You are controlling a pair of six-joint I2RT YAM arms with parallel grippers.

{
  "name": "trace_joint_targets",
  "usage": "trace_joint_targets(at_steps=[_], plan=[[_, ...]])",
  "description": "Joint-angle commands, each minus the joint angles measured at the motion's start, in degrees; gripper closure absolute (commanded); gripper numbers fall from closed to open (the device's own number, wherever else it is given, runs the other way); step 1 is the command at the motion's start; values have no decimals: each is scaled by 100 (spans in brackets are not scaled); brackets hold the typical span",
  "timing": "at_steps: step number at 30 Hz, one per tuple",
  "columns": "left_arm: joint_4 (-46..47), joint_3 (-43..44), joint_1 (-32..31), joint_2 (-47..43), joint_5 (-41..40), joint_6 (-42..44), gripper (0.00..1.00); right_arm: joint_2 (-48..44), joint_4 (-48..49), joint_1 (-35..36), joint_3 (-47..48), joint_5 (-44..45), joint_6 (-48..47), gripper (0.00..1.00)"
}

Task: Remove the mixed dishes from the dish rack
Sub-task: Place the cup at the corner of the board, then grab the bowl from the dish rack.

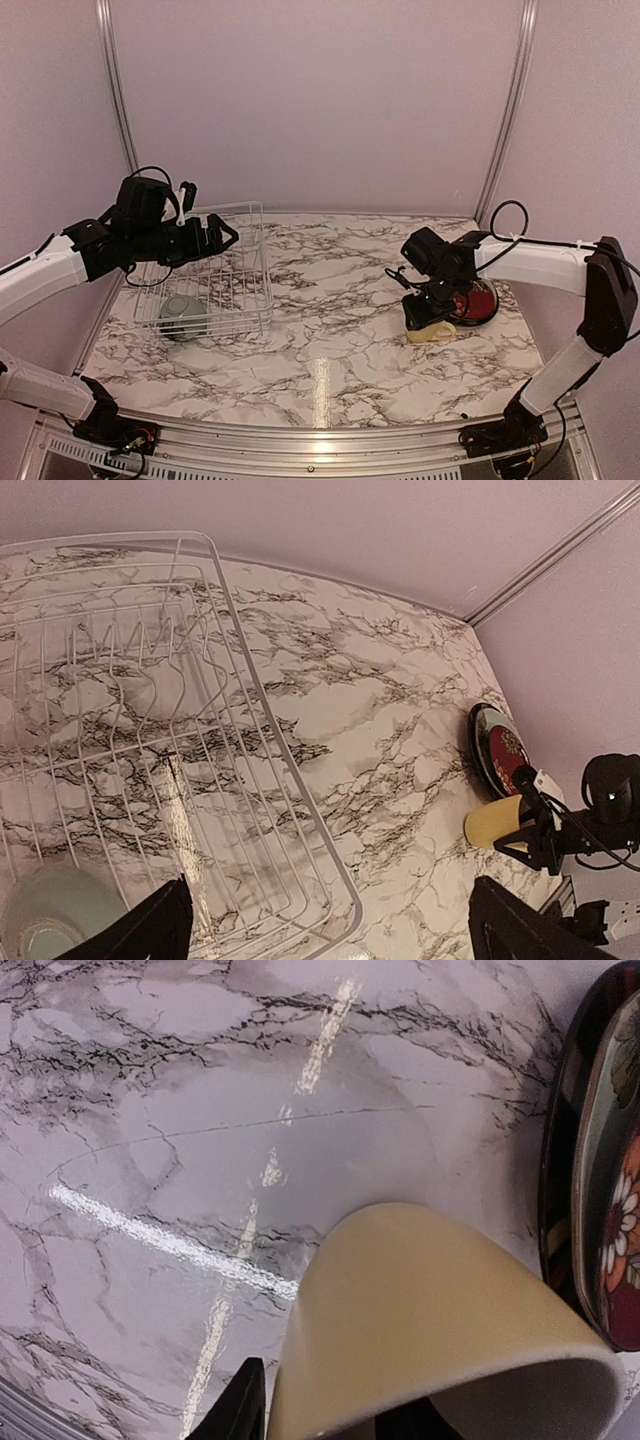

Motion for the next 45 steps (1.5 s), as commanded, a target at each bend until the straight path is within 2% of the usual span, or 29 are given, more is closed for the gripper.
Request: trace_joint_targets(at_steps=[1, 7, 19, 26, 29, 33, 39, 45], plan=[[-614, 46, 10, 120, -482, 206, 1, -229, -176, -33, 443, 150, -58, 63], [-1639, 196, 10, 261, -1303, 233, 1, -399, -134, -27, 664, 335, -160, 52], [-3349, 338, 90, 477, -2218, 79, 1, -715, 208, 54, 1081, 174, -430, 48], [-3325, 156, 474, 697, -1948, 220, 1, -1350, 1030, 211, 965, -121, -648, 41], [-3273, 158, 483, 964, -1972, 237, 1, -1613, 1224, 204, 1103, 170, -700, 33], [-3060, 67, 493, 1268, -1920, 293, 1, -1968, 1582, 190, 1167, 113, -672, 24], [-2992, 15, 502, 1435, -2102, 276, 2, -2258, 1880, 157, 1018, 304, -591, 22], [-2750, -186, 648, 1464, -1701, 388, 8, -2235, 1909, 147, 898, 224, -517, 22]])
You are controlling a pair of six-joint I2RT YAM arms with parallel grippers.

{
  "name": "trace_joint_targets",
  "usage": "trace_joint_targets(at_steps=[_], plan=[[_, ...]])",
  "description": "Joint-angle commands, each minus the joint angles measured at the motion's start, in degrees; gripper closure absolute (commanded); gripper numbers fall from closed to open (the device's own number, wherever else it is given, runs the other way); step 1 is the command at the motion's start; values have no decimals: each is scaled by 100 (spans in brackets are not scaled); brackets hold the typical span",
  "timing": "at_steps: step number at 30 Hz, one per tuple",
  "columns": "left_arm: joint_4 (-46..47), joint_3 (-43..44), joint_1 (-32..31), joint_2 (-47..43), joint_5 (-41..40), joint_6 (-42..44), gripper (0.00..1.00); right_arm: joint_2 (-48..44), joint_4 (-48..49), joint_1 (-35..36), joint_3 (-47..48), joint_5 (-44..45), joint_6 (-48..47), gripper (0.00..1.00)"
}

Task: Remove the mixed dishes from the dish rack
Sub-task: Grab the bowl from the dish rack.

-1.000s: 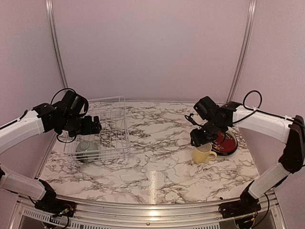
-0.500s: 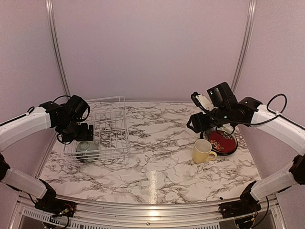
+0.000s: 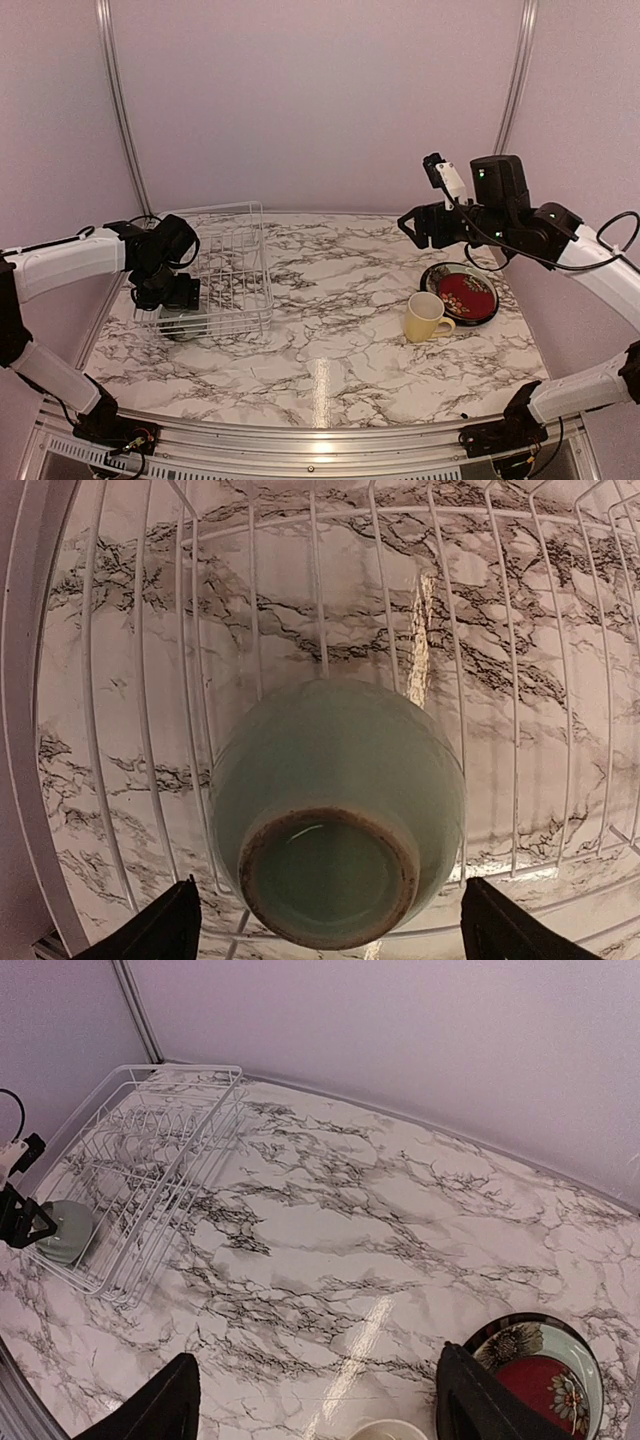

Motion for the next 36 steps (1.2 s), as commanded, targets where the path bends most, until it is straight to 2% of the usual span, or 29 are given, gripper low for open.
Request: trace_joint_targets(at_steps=[1, 6, 12, 22, 28, 32, 36], plan=[[203, -175, 158, 19, 245, 132, 7, 17, 119, -11, -46, 13, 116, 22], [294, -204, 201, 71, 366, 228, 8, 91, 169, -10, -95, -91, 184, 22], [370, -220, 208, 124, 355, 256, 23, 215, 185, -17, -41, -156, 219, 22], [408, -456, 210, 104, 457, 225, 22, 384, 223, -13, 38, -254, 268, 22], [525, -579, 210, 16, 348, 181, 28, 381, 388, -17, -108, -319, 356, 22], [530, -427, 210, 105, 309, 226, 21, 438, 420, -17, -109, -359, 377, 22], [523, -363, 209, 216, 326, 188, 24, 411, 423, -11, -130, -359, 404, 22]])
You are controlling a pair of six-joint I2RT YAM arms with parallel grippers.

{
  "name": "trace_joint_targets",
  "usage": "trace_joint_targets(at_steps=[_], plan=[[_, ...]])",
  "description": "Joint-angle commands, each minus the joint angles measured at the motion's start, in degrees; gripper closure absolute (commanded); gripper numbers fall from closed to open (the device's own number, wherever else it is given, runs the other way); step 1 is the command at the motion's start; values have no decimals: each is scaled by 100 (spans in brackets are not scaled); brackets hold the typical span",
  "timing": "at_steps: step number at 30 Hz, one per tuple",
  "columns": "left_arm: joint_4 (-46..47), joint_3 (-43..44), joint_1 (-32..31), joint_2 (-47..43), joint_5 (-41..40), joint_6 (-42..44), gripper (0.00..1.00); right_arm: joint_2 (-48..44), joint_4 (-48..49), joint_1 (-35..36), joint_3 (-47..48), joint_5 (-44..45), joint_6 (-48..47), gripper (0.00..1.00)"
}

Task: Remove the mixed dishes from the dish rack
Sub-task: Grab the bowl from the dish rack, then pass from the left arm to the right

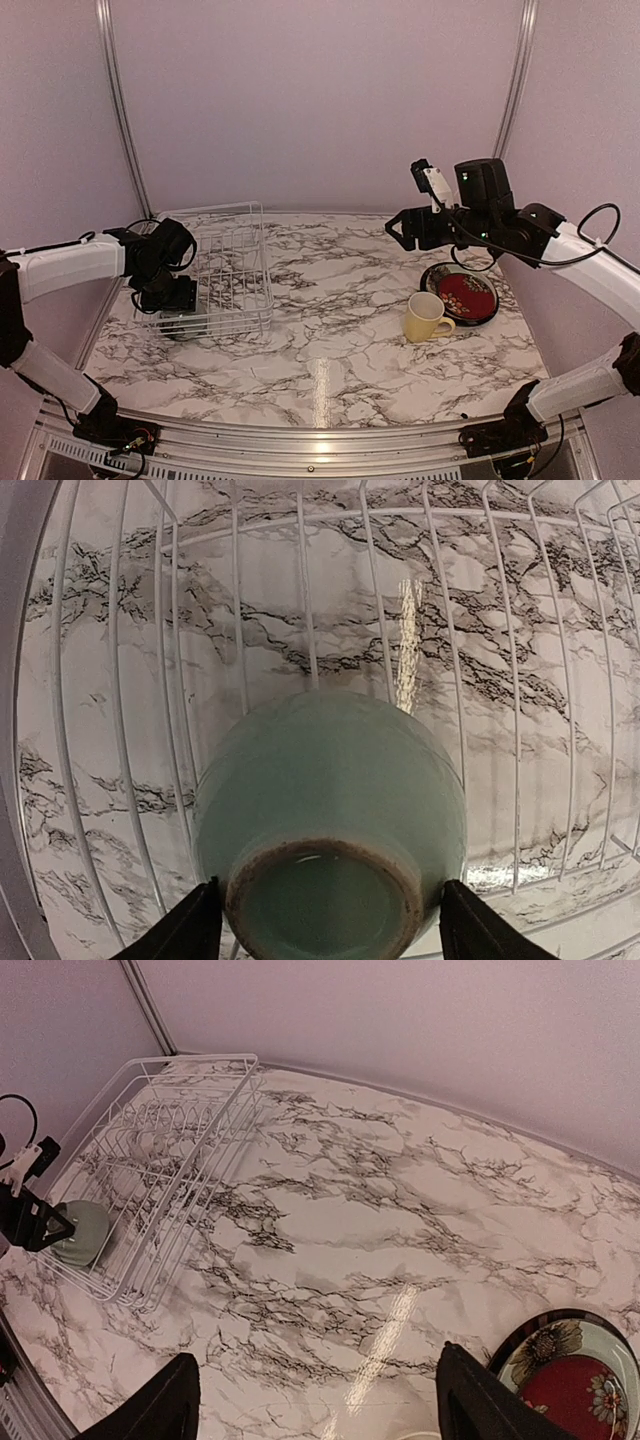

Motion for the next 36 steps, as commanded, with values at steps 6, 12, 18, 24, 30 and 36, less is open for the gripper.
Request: trace_joint_targets(at_steps=[6, 12, 18, 24, 30, 36], plan=[[-76, 31, 20, 211, 26, -64, 30, -32, 138, -9, -185, -58, 118, 22], [-86, 79, 18, 192, 66, -48, 40, 27, 197, -13, -198, -283, 157, 22], [-99, 59, 16, 89, 73, -47, 57, 85, 232, -10, -215, -341, 170, 22], [-149, 205, 16, -146, 87, -21, 67, 164, 328, -11, -250, -435, 214, 22], [-198, 413, 15, -305, 217, -20, 69, 309, 550, -14, -327, -749, 392, 22], [-196, 676, 11, -376, 207, -13, 72, 535, 1586, 85, -511, -1732, 1173, 22]])
